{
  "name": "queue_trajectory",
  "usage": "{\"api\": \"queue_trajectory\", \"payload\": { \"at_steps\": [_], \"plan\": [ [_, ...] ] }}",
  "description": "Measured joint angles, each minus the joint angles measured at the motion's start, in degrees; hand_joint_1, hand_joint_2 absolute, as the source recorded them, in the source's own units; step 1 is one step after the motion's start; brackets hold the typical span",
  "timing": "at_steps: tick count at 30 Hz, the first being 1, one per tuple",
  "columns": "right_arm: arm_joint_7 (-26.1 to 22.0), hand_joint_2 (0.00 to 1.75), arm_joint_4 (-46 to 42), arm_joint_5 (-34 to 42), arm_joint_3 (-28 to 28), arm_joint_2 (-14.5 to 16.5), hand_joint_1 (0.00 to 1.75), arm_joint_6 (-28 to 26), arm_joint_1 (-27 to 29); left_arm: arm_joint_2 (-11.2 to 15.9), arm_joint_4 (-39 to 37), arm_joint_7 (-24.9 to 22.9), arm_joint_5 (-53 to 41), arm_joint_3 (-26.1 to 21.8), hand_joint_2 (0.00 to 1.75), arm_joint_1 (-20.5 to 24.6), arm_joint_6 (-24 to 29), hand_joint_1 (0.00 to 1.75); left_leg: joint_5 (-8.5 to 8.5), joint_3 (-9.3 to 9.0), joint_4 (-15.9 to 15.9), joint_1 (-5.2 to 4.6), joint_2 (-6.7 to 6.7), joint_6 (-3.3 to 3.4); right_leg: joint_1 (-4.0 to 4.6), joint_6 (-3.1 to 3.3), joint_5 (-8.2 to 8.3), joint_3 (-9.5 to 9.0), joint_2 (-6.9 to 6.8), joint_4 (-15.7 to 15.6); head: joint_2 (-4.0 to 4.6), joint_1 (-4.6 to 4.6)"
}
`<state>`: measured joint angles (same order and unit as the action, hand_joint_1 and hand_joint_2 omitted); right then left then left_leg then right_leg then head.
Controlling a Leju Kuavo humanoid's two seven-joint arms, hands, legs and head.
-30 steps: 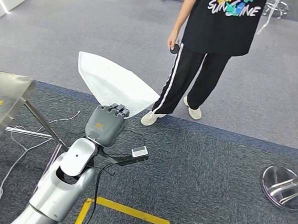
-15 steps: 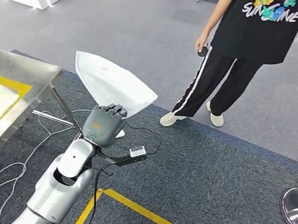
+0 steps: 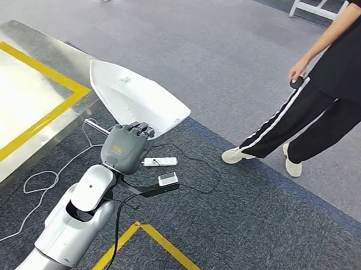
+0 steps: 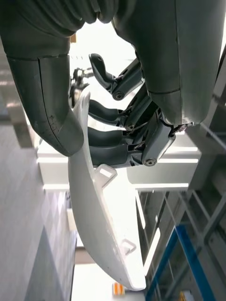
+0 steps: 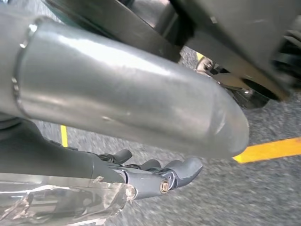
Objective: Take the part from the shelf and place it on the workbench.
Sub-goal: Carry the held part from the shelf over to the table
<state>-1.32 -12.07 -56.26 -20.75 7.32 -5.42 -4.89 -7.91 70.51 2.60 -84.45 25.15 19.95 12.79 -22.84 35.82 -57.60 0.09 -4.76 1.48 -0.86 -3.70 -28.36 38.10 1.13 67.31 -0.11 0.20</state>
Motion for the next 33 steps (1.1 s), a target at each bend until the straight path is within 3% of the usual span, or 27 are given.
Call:
{"api": "queue_trajectory", "payload": {
  "at_steps": [2, 3, 5, 6, 8, 10, 12, 13, 14, 16, 18, 19, 21, 23, 25, 26, 27, 28, 30, 31, 33],
  "plan": [
    [-0.08, 0.0, 0.0, -0.13, -0.24, 0.01, 0.0, 0.02, -0.09, -0.1, 0.01, 0.0, -0.03, -0.03, 1.75, 0.15, -0.03, 1.75, 0.08, 0.21, -0.23, 0.0, -1.44, -0.62, -0.47, 0.06, 2.27, -3.2, 2.44, -6.63, 0.0, -0.05],
    [-0.11, 0.0, 0.0, -0.21, -0.36, 0.02, 0.0, 0.04, -0.1, -0.15, 0.01, 0.0, -0.04, -0.05, 1.75, 0.19, -0.07, 1.75, 0.21, 0.41, -0.26, 0.03, -2.04, -1.0, -0.55, 0.16, 2.38, -3.92, 3.22, -7.93, 0.0, -0.05],
    [-0.17, 0.0, -0.01, -0.4, -0.62, 0.02, 0.0, 0.05, -0.1, -0.16, 0.0, 0.0, -0.05, -0.09, 1.75, 0.19, -0.15, 1.75, 0.57, 0.73, -0.06, 0.23, -3.18, -1.71, -0.45, 0.7, 2.3, -4.21, 2.64, -8.08, 0.0, -0.08],
    [-0.21, 0.0, -0.01, -0.48, -0.74, 0.02, 0.0, 0.05, -0.14, -0.14, 0.0, 0.0, -0.05, -0.11, 1.75, 0.16, -0.17, 1.75, 0.45, 0.87, -0.14, 0.2, -2.86, -2.0, -0.44, 1.05, 2.4, -4.3, 2.04, -8.19, 0.0, -0.08],
    [-0.36, 0.0, -0.02, -0.55, -0.93, 0.03, 0.0, 0.01, -0.23, -0.15, 0.01, 0.0, -0.05, -0.13, 1.75, 0.27, -0.19, 1.75, -1.47, 2.27, -2.94, -0.01, -0.04, -2.56, -0.52, 1.81, 2.6, -4.47, 0.74, -8.55, 0.0, -0.61],
    [-0.47, 0.0, -0.02, -0.57, -1.03, 0.02, 0.0, -0.02, -0.08, -0.28, 0.01, 0.0, -0.05, -0.13, 1.75, 0.43, -0.22, 1.75, -5.06, 5.64, -9.96, -0.08, 3.22, -2.97, -0.33, 2.27, 2.54, -4.54, -0.74, -8.62, 0.0, -1.11],
    [-0.49, 0.0, -0.02, -0.59, -1.19, 0.01, 0.0, -0.03, 0.16, -0.35, -0.01, 0.0, -0.05, -0.13, 1.75, 0.39, -0.27, 1.75, -6.69, 8.37, -15.45, -0.04, 4.02, -3.08, -0.19, 2.43, 2.4, -4.57, -2.4, -8.62, 0.0, -1.14],
    [-0.5, 0.0, -0.02, -0.59, -1.26, 0.01, 0.0, -0.04, 0.18, -0.35, -0.01, 0.0, -0.05, -0.13, 1.75, 0.37, -0.3, 1.75, -5.97, 8.38, -15.45, -0.04, 4.13, -3.04, -0.14, 2.46, 2.33, -4.63, -3.19, -8.61, 0.0, -1.14],
    [-0.51, 0.0, -0.02, -0.59, -1.31, 0.01, 0.0, -0.04, 0.13, -0.36, -0.01, 0.0, -0.05, -0.13, 1.75, 0.38, -0.31, 1.75, -4.32, 7.2, -13.2, -0.09, 4.45, -2.89, -0.09, 2.44, 2.23, -4.76, -3.94, -8.61, 0.0, -1.14],
    [-0.55, 0.0, -0.02, -0.58, -1.34, 0.02, 0.0, -0.04, 0.02, -0.43, 0.0, 0.0, -0.05, -0.13, 1.75, 0.57, -0.31, 1.75, -0.88, 3.07, -5.72, -0.54, 7.13, -2.39, 0.2, 2.16, 1.87, -5.19, -5.22, -8.55, 0.0, -1.15],
    [-0.55, 0.0, -0.02, -0.58, -1.39, 0.02, 0.0, -0.04, 0.0, -0.59, 0.01, 0.0, -0.05, -0.13, 1.75, 0.86, -0.31, 1.75, 0.12, 0.57, -0.9, -1.05, 9.6, -1.71, 0.71, 1.68, 1.47, -5.52, -6.42, -8.5, 0.0, -1.11],
    [-0.54, 0.0, -0.02, -0.58, -1.42, 0.02, 0.0, -0.03, 0.01, -0.63, 0.0, -0.01, -0.05, -0.13, 1.75, 0.94, -0.32, 1.75, -0.13, 0.37, -0.25, -1.24, 9.7, -1.43, 0.91, 1.43, 1.3, -5.68, -7.14, -8.55, 0.0, -1.05],
    [-0.54, 0.0, -0.02, -0.59, -1.45, 0.02, 0.0, -0.02, -0.08, -0.63, -0.01, -0.08, -0.05, -0.17, 1.75, 0.96, -0.4, 1.75, -0.08, 0.44, 0.03, -1.06, 8.06, -0.81, 0.91, 0.87, 0.89, -6.01, -7.92, -8.56, 0.0, -0.91],
    [-0.54, 0.0, -0.02, -0.6, -1.5, 0.02, 0.0, 0.0, -0.18, -0.77, -0.03, -0.2, -0.07, -0.22, 1.75, 1.08, -0.52, 1.75, 0.06, 0.32, 0.2, -0.64, 6.49, -0.19, 0.64, 0.29, -0.92, -4.99, -5.33, -5.91, 0.0, -0.71],
    [-0.52, 0.0, -0.02, -0.61, -1.63, 0.02, 0.0, 0.04, -0.06, -1.06, -0.08, -0.27, -0.08, -0.24, 1.75, 1.21, -0.66, 1.75, 0.07, 0.3, 0.23, -0.36, 4.97, 0.22, 0.42, -0.05, -4.3, -1.6, -2.09, 1.11, 0.0, -0.38],
    [-0.5, 0.0, -0.02, -0.61, -1.71, 0.02, 0.0, 0.07, 0.07, -1.15, -0.16, -0.29, -0.09, -0.24, 1.75, 1.21, -0.73, 1.75, 0.07, 0.31, 0.23, -0.33, 4.09, 0.29, 0.4, -0.14, -5.69, 0.39, -1.56, 4.91, 0.0, -0.28],
    [-0.48, 0.0, -0.02, -0.61, -1.78, 0.02, 0.0, 0.09, 0.18, -1.19, -0.27, -0.31, -0.09, -0.24, 1.75, 1.18, -0.8, 1.75, 0.06, 0.29, 0.22, -0.31, 3.2, 0.31, 0.4, -0.19, -6.11, 1.81, -1.39, 7.28, 0.0, -0.24],
    [-0.46, 0.0, -0.02, -0.62, -1.83, 0.02, 0.0, 0.1, 0.24, -1.2, -0.4, -0.33, -0.09, -0.24, 1.75, 1.15, -0.87, 1.75, 0.08, 0.25, 0.2, -0.29, 2.28, 0.29, 0.37, -0.2, -5.42, 2.33, -1.32, 7.65, 0.0, -0.21],
    [-0.45, 0.0, -0.02, -0.65, -1.85, 0.01, 0.0, 0.11, 0.15, -1.24, -0.58, -0.42, -0.1, -0.24, 1.75, 1.16, -0.95, 1.75, 0.1, 0.11, 0.13, -0.14, 0.58, 0.08, 0.14, -0.22, -1.25, 0.12, -0.53, 1.79, 0.0, -0.2],
    [-0.45, 0.0, -0.02, -0.65, -1.86, 0.01, 0.0, 0.12, 0.1, -1.28, -0.61, -0.5, -0.11, -0.25, 1.75, 1.21, -0.96, 1.75, 0.12, 0.12, 0.06, -0.1, -0.18, -0.17, -0.11, -0.3, 0.45, -1.6, 0.86, -2.13, 0.0, -0.21],
    [-0.45, 0.0, -0.01, -0.66, -1.88, 0.02, 0.0, 0.17, 0.02, -1.38, -0.67, -0.63, -0.11, -0.26, 1.75, 1.37, -0.97, 1.75, 0.29, 0.52, -0.2, -0.02, -1.57, -0.83, -0.52, -0.17, 1.85, -4.1, 3.25, -7.28, 0.0, -0.24]
  ]
}}
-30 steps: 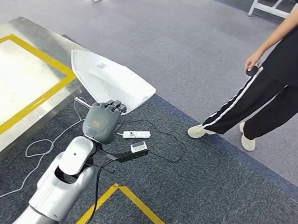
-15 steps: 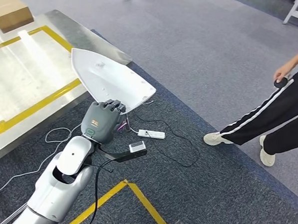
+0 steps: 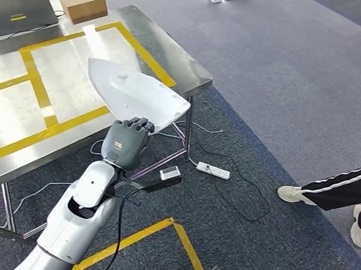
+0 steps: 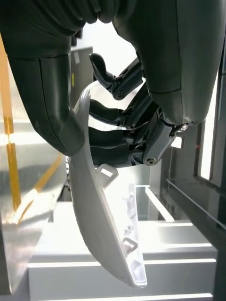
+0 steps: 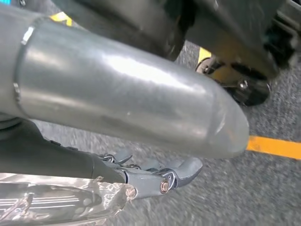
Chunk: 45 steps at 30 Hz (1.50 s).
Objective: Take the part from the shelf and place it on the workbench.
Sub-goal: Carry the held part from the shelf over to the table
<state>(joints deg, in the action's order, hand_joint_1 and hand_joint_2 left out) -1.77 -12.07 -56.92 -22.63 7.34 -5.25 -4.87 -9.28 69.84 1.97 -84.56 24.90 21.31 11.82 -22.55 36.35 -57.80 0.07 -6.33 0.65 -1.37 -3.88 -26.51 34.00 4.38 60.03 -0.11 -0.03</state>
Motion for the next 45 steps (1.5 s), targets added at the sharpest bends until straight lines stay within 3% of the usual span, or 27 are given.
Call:
{"api": "queue_trajectory", "payload": {
  "at_steps": [1, 3, 5, 7, 9, 10, 12, 14, 16, 18, 19, 21, 23, 25, 26, 27, 28, 30, 32, 34, 36, 38, 39, 41, 42, 44, 45],
  "plan": [
    [0.01, 0.0, 0.01, -0.01, -0.02, -0.01, 0.0, 0.03, 0.0, -0.01, -0.05, -0.04, 0.0, -0.01, 1.75, 0.05, -0.01, 1.75, 0.19, 0.25, 0.0, 0.06, -0.59, -0.38, 0.0, 0.26, -0.28, -0.35, 0.45, -0.54, 0.0, -0.03],
    [0.03, 0.0, 0.01, -0.05, -0.1, -0.01, 0.0, 0.07, -0.06, 0.07, -0.14, -0.05, 0.0, 0.0, 1.75, 0.04, -0.02, 1.75, 0.49, 0.56, 0.18, 0.29, -1.22, -1.03, 0.17, 1.09, -0.12, -0.53, -0.56, -0.73, 0.0, -0.03],
    [0.01, 0.0, -0.01, -0.16, -0.2, 0.02, 0.0, 0.08, -0.16, 0.11, -0.21, -0.11, -0.01, 0.0, 1.75, 0.2, 0.05, 1.75, -0.58, 1.41, -1.32, 0.12, 0.99, -1.62, 0.17, 1.93, 0.09, -0.67, -1.77, -0.97, 0.0, -0.3],
    [-0.03, 0.0, -0.02, -0.4, -0.34, 0.02, 0.0, 0.14, -0.12, 0.02, -0.38, -0.2, -0.02, 0.0, 1.75, 0.54, 0.2, 1.75, -3.75, 4.3, -7.23, -0.07, 4.31, -2.07, 0.27, 2.51, 0.1, -0.75, -3.24, -1.12, 0.0, -0.68],
    [-0.03, 0.0, -0.02, -0.72, -0.49, -0.03, 0.0, 0.23, 0.0, -0.02, -0.76, -0.22, -0.04, -0.02, 1.75, 0.69, 0.33, 1.75, -6.34, 7.75, -14.12, -0.01, 5.45, -2.24, 0.4, 2.78, -0.04, -0.78, -4.92, -1.11, 0.0, -0.79],
    [-0.03, 0.0, -0.02, -0.85, -0.53, -0.05, 0.0, 0.27, -0.01, 0.01, -0.99, -0.22, -0.04, -0.03, 1.75, 0.69, 0.36, 1.75, -6.29, 8.46, -15.48, 0.0, 5.59, -2.2, 0.45, 2.85, -0.11, -0.83, -5.72, -1.11, 0.0, -0.81],
    [-0.07, 0.0, -0.02, -0.99, -0.55, -0.05, 0.0, 0.31, -0.16, 0.03, -1.28, -0.22, -0.04, -0.08, 1.75, 0.71, 0.41, 1.75, -3.37, 6.55, -11.83, -0.1, 6.14, -1.83, 0.58, 2.84, -0.32, -1.09, -7.23, -1.1, 0.0, -0.81],
    [-0.1, 0.0, -0.02, -1.1, -0.62, -0.04, 0.0, 0.33, -0.25, -0.05, -1.33, -0.24, -0.05, -0.14, 1.75, 0.9, 0.54, 1.75, -0.35, 2.46, -4.36, -0.65, 8.9, -1.11, 0.9, 2.53, -0.73, -1.48, -8.5, -1.03, 0.0, -0.83],
    [-0.14, 0.0, -0.02, -1.19, -0.79, -0.04, 0.0, 0.33, -0.28, -0.22, -1.39, -0.28, -0.08, -0.2, 1.75, 1.15, 0.65, 1.75, 0.11, 0.41, -0.38, -1.2, 10.86, -0.52, 1.38, 2.05, -1.15, -1.78, -9.76, -1.02, 0.0, -0.67],
    [-0.17, 0.0, -0.02, -1.22, -0.93, -0.04, 0.0, 0.34, -0.34, -0.27, -1.52, -0.32, -0.09, -0.35, 1.75, 1.23, 0.68, 1.75, -0.14, 0.33, 0.14, -1.21, 9.78, -0.12, 1.59, 1.56, -1.5, -2.16, -11.14, -1.22, 0.0, -0.5],
    [-0.18, 0.0, -0.02, -1.24, -0.95, -0.04, 0.0, 0.34, -0.41, -0.27, -1.59, -0.33, -0.09, -0.49, 1.75, 1.23, 0.69, 1.75, -0.08, 0.28, 0.28, -1.06, 9.02, 0.1, 1.52, 1.24, -1.86, -2.21, -10.85, -1.02, 0.0, -0.46],
    [-0.21, 0.0, -0.03, -1.26, -0.97, -0.04, 0.0, 0.33, -0.54, -0.43, -1.68, -0.34, -0.09, -0.74, 1.75, 1.29, 0.71, 1.75, 0.08, 0.13, 0.54, -0.61, 7.6, 0.61, 1.33, 0.71, -3.92, -0.92, -8.15, 2.11, 0.0, -0.25],
    [-0.21, 0.0, -0.03, -1.27, -0.98, -0.04, 0.0, 0.34, -0.42, -0.66, -1.82, -0.38, -0.09, -0.84, 1.75, 1.3, 0.72, 1.75, 0.07, 0.14, 0.56, -0.41, 6.1, 0.96, 1.2, 0.43, -7.28, 2.7, -5.26, 9.56, 0.0, 0.01],
    [-0.19, 0.0, -0.02, -1.34, -1.02, -0.05, 0.0, 0.35, -0.16, -0.7, -2.07, -0.39, -0.1, -0.86, 1.75, 1.16, 0.7, 1.75, 0.07, 0.09, 0.54, -0.34, 4.35, 1.05, 1.17, 0.24, -8.37, 5.81, -4.62, 14.88, 0.0, 0.1],
    [-0.17, 0.0, -0.03, -1.42, -1.06, -0.06, 0.0, 0.35, -0.1, -0.7, -2.18, -0.39, -0.1, -0.87, 1.75, 1.09, 0.69, 1.75, 0.08, 0.04, 0.52, -0.27, 3.47, 1.01, 1.11, 0.18, -7.24, 6.03, -4.53, 14.49, 0.0, 0.1],
    [-0.18, 0.0, -0.03, -1.51, -1.14, -0.06, 0.0, 0.34, -0.1, -0.72, -2.24, -0.39, -0.11, -0.89, 1.75, 1.05, 0.69, 1.75, 0.09, -0.04, 0.48, -0.15, 2.62, 0.91, 0.97, 0.09, -5.2, 5.18, -4.24, 11.92, 0.0, 0.1],
    [-0.18, 0.0, -0.03, -1.6, -1.23, -0.05, 0.0, 0.34, -0.12, -0.75, -2.26, -0.39, -0.11, -0.9, 1.75, 1.03, 0.69, 1.75, 0.07, -0.09, 0.41, -0.04, 1.8, 0.69, 0.66, -0.11, -2.89, 3.66, -3.28, 8.02, 0.0, 0.12],
    [-0.19, 0.0, 0.01, -1.72, -1.39, 0.08, 0.0, 0.36, -0.11, -0.85, -2.26, -0.39, -0.11, -0.93, 1.75, 1.1, 0.71, 1.75, 0.16, 0.24, 0.07, 0.0, 0.24, 0.0, -0.14, -0.34, -0.41, 0.77, -0.09, 1.43, 0.0, 0.19],
    [-0.18, 0.0, 0.05, -1.78, -1.46, 0.17, 0.0, 0.38, -0.08, -0.9, -2.27, -0.39, -0.13, -0.99, 1.75, 1.09, 0.72, 1.75, 0.55, 0.9, -0.05, 0.09, -1.11, -0.77, -0.36, 0.14, -0.51, -0.12, 1.34, -0.28, -0.01, 0.27],
    [-0.17, 0.0, 0.04, -1.82, -1.57, 0.16, 0.0, 0.36, -0.13, -0.85, -2.28, -0.39, -0.13, -1.09, 1.75, 0.97, 0.71, 1.75, 0.86, 1.26, 0.11, 0.33, -2.06, -1.41, -0.25, 1.05, -0.37, -0.22, 0.02, -0.32, -0.01, 0.31],
    [-0.24, 0.0, 0.01, -1.84, -1.71, 0.18, 0.0, 0.33, -0.27, -0.81, -2.28, -0.39, -0.13, -1.15, 1.75, 1.07, 0.72, 1.75, -0.6, 2.43, -2.11, 0.14, 0.02, -1.96, -0.31, 1.86, -0.14, -0.42, -1.45, -0.63, 0.0, -0.2],
    [-0.28, 0.0, -0.02, -1.87, -1.84, 0.17, 0.0, 0.32, -0.22, -0.9, -2.29, -0.39, -0.13, -1.16, 1.75, 1.25, 0.74, 1.75, -3.94, 5.61, -8.61, -0.07, 3.8, -2.34, -0.14, 2.37, -0.1, -0.54, -3.02, -0.78, 0.0, -0.8],
    [-0.27, 0.0, -0.02, -1.88, -1.91, 0.14, 0.0, 0.31, -0.1, -0.93, -2.32, -0.39, -0.13, -1.16, 1.75, 1.25, 0.74, 1.75, -5.41, 7.48, -12.35, -0.05, 4.91, -2.42, -0.02, 2.5, -0.15, -0.55, -3.87, -0.78, 0.0, -0.86],
    [-0.3, 0.0, -0.02, -1.9, -2.1, 0.07, 0.0, 0.28, 0.01, -0.91, -2.43, -0.39, -0.14, -1.17, 1.75, 1.13, 0.74, 1.75, -5.78, 9.22, -15.72, -0.01, 5.73, -2.29, 0.16, 2.64, -0.28, -0.6, -5.52, -0.77, 0.0, -0.88],
    [-0.39, 0.0, -0.02, -1.89, -2.21, 0.04, 0.0, 0.27, -0.04, -0.9, -2.5, -0.39, -0.14, -1.19, 1.75, 1.08, 0.75, 1.75, -4.5, 8.54, -14.41, -0.03, 5.84, -2.11, 0.23, 2.62, -0.37, -0.68, -6.14, -0.77, 0.0, -0.88],
    [-0.67, 0.0, -0.02, -1.82, -2.39, 0.04, 0.0, 0.25, -0.24, -0.93, -2.56, -0.39, -0.15, -1.2, 1.75, 1.08, 0.78, 1.75, -0.95, 4.59, -7.23, -0.13, 6.15, -1.59, 0.33, 2.34, -0.6, -0.96, -7.03, -0.77, 0.0, -0.87],
    [-0.81, 0.0, -0.02, -1.78, -2.47, 0.04, 0.0, 0.24, -0.37, -0.96, -2.56, -0.39, -0.16, -1.2, 1.75, 1.1, 0.81, 1.75, -0.04, 2.59, -3.69, -0.24, 6.37, -1.36, 0.46, 2.08, -0.75, -1.02, -7.25, -0.73, 0.0, -0.86]
  ]
}}
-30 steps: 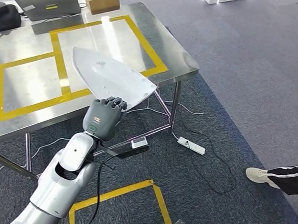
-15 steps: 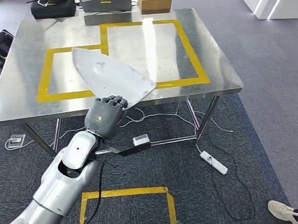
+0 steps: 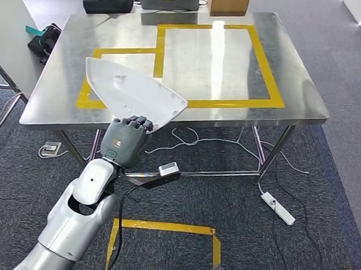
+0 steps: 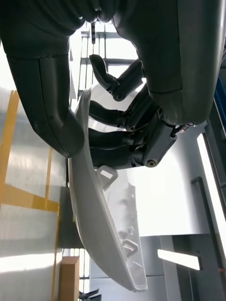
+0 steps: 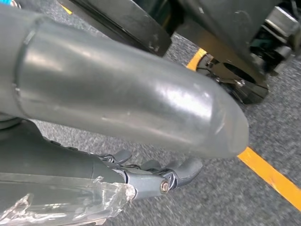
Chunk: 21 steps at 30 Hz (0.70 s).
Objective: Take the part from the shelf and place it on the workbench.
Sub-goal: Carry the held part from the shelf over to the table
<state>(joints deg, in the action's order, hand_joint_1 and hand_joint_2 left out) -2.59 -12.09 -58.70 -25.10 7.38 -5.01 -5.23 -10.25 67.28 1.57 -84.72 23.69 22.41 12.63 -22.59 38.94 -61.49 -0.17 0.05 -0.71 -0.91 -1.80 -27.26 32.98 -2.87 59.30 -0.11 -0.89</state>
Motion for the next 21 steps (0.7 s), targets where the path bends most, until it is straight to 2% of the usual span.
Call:
{"api": "queue_trajectory", "payload": {
  "at_steps": [2, 5, 6, 11, 15, 18, 21],
  "plan": [
    [-0.23, 0.0, 0.0, 0.02, -0.25, -0.02, 0.0, -0.03, -0.22, -0.01, 0.01, 0.0, -0.01, -0.02, 1.75, -0.07, 0.05, 1.75, 0.18, -2.0, 3.54, -0.13, 0.37, 0.18, 0.28, -0.32, -0.17, -0.02, -0.39, -0.07, 0.0, 0.04],
    [-0.51, 0.0, -0.02, -0.17, -0.68, -0.04, 0.0, -0.17, -0.26, -0.01, -0.01, 0.0, -0.02, -0.07, 1.75, -0.24, 0.08, 1.75, 0.19, -2.25, 3.95, -0.06, 0.35, 0.0, 0.55, 0.65, -0.11, -0.18, -0.41, -0.43, 0.0, 0.16],
    [-0.57, 0.0, -0.02, -0.2, -0.8, -0.04, 0.0, -0.21, -0.26, -0.01, -0.01, 0.0, -0.02, -0.08, 1.75, -0.24, 0.08, 1.75, 0.15, -2.25, 3.95, -0.08, 0.34, 0.04, 0.55, 0.79, 0.03, -0.28, -0.4, -0.66, 0.0, 0.21],
    [-0.87, 0.0, -0.02, -0.21, -1.62, -0.04, 0.0, 0.02, -0.32, -0.01, -0.01, 1.0, 0.13, -0.1, 1.75, -0.28, 0.45, 1.75, 0.08, -2.24, 3.94, -0.12, 0.33, 0.59, 0.54, -0.28, 0.56, -0.77, -0.38, -1.65, 0.0, 0.2],
    [-1.19, 0.0, -0.02, -1.1, -2.28, -0.02, 0.0, 0.88, -0.41, 0.16, 0.0, 7.01, 1.28, 0.22, 1.75, -0.38, 2.39, 1.75, 0.16, -2.23, 3.92, -0.2, 0.34, 0.86, 0.45, -0.93, 0.72, -0.81, -0.38, -1.76, 0.0, 0.19],
    [-1.18, 0.0, -0.01, -2.14, -2.4, 0.11, 0.0, 1.79, -0.67, 0.26, -0.01, 11.62, 1.91, 2.48, 1.75, 0.04, 2.92, 1.75, 0.26, -2.23, 3.92, -0.2, 0.35, 0.99, 0.43, -1.11, 0.8, -0.75, -0.37, -1.75, 0.0, 0.16],
    [-1.17, 0.0, -0.01, -2.56, -2.53, 0.43, 0.0, 2.39, -1.01, -0.38, -0.23, 12.66, 2.81, 6.03, 1.75, 1.5, 2.14, 1.75, 0.33, -2.24, 3.92, -0.19, 0.35, 1.02, 0.45, -1.18, 0.85, -0.72, -0.34, -1.71, 0.0, 0.16]
  ]
}}
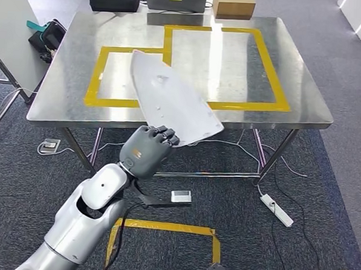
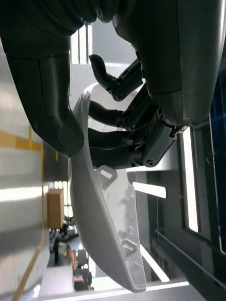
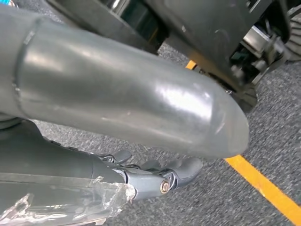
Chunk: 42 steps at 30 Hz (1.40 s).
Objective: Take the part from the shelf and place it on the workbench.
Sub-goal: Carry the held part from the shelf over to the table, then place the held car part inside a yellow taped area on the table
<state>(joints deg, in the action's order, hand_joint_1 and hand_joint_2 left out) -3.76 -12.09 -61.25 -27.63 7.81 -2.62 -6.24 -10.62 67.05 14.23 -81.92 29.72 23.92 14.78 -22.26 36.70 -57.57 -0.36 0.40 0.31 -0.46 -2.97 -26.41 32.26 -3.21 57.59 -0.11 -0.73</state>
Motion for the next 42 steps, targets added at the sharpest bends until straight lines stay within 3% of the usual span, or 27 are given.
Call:
{"api": "queue_trajectory", "payload": {
  "at_steps": [7, 19, 25, 28, 30, 33, 34, 35, 36, 38, 40, 42],
  "plan": [
    [-0.15, 0.0, 0.01, -0.1, -0.81, 0.44, 0.0, 0.69, -0.28, -2.63, -3.12, -2.54, 3.97, 4.14, 1.75, 5.22, -2.31, 1.75, 0.1, -0.02, 0.0, 0.03, 0.04, -0.01, 0.04, -0.04, 0.03, 0.05, 0.1, 0.12, 0.0, 0.01],
    [-0.28, 0.0, 0.01, -0.01, -3.46, 0.54, 0.0, 0.45, 0.64, -3.11, -11.37, -6.03, 4.89, 2.04, 1.75, 9.41, -2.31, 1.75, 0.01, 0.0, -0.02, -0.11, 0.07, 0.1, -0.1, -0.11, 0.05, 0.04, 0.1, 0.08, 0.0, 0.01],
    [-0.59, 0.0, 0.01, -0.52, -4.66, 0.97, 0.0, 0.36, 0.73, -3.43, -13.51, -7.65, 4.79, -1.32, 1.75, 9.83, -1.98, 1.75, -0.38, 0.01, -0.06, -0.64, 0.05, 0.77, -0.6, -0.74, 0.01, -0.05, 0.07, -0.08, 0.0, -0.01],
    [-0.61, 0.0, 0.01, -0.73, -5.1, 1.14, 0.0, 0.23, 0.8, -3.5, -14.05, -8.25, 4.69, -2.97, 1.75, 9.82, -1.86, 1.75, -0.65, -0.44, 0.54, -0.58, -0.13, 1.63, -0.79, -1.54, 0.3, -0.25, 0.25, 0.54, 0.0, 0.03],
    [-0.62, 0.0, 0.01, -0.79, -5.4, 1.17, 0.0, 0.12, 0.82, -3.67, -14.31, -8.56, 4.67, -3.91, 1.75, 9.86, -1.78, 1.75, -0.73, -1.12, 0.87, -0.28, -0.31, 2.14, -0.83, -1.62, -1.21, 0.89, 1.36, 3.02, 0.0, 0.23],
    [-0.6, 0.0, 0.01, -0.82, -5.84, 1.18, 0.0, 0.06, 1.13, -3.91, -14.81, -8.74, 4.57, -4.85, 1.75, 9.75, -1.73, 1.75, -0.89, -1.43, 0.88, -0.2, -0.8, 2.27, -0.79, -1.42, -5.66, 6.88, 2.93, 13.26, 0.0, 0.52],
    [-0.58, 0.0, 0.01, -0.84, -5.93, 1.18, 0.0, 0.06, 1.35, -3.92, -15.02, -8.74, 4.55, -5.0, 1.75, 9.6, -1.73, 1.75, -1.0, -1.5, 0.85, -0.21, -1.03, 2.2, -0.78, -1.47, -6.21, 8.66, 3.06, 15.76, 0.0, 0.56],
    [-0.58, 0.0, 0.01, -0.87, -5.98, 1.18, 0.0, 0.06, 1.56, -3.91, -15.23, -8.74, 4.52, -5.15, 1.75, 9.42, -1.73, 1.75, -1.14, -1.64, 0.83, -0.18, -1.26, 2.05, -0.8, -1.49, -5.68, 9.5, 3.09, 16.22, 0.0, 0.58],
    [-0.58, 0.0, 0.01, -0.92, -6.0, 1.17, 0.0, 0.06, 1.68, -3.91, -15.4, -8.76, 4.43, -5.34, 1.75, 9.3, -1.73, 1.75, -1.32, -1.85, 0.8, -0.11, -1.45, 1.82, -0.83, -1.49, -4.02, 9.16, 3.09, 14.35, 0.0, 0.58],
    [-0.58, 0.0, 0.02, -1.02, -6.05, 1.19, 0.0, 0.05, 1.73, -3.91, -15.61, -8.85, 4.14, -5.81, 1.75, 9.22, -1.72, 1.75, -1.83, -2.43, 0.72, 0.07, -1.68, 1.13, -0.95, -1.62, 0.41, 6.27, 3.25, 6.74, 0.0, 0.6],
    [-0.6, 0.0, 0.07, -1.13, -6.21, 1.27, 0.0, 0.07, 1.65, -3.91, -15.75, -9.05, 3.75, -6.16, 1.75, 9.31, -1.72, 1.75, -2.18, -2.53, 0.55, 0.06, -1.78, 0.39, -0.9, -1.04, 1.84, 4.13, 3.57, 1.62, 0.0, 0.63],
    [-0.61, 0.0, 0.09, -1.35, -6.46, 1.33, 0.0, 0.08, 1.67, -3.91, -15.9, -9.2, 3.42, -6.4, 1.75, 9.26, -1.74, 1.75, -2.29, -2.44, 0.44, 0.01, -1.82, -0.18, -0.7, 0.06, 1.4, 3.74, 3.74, 1.12, 0.0, 0.61]
  ]
}}
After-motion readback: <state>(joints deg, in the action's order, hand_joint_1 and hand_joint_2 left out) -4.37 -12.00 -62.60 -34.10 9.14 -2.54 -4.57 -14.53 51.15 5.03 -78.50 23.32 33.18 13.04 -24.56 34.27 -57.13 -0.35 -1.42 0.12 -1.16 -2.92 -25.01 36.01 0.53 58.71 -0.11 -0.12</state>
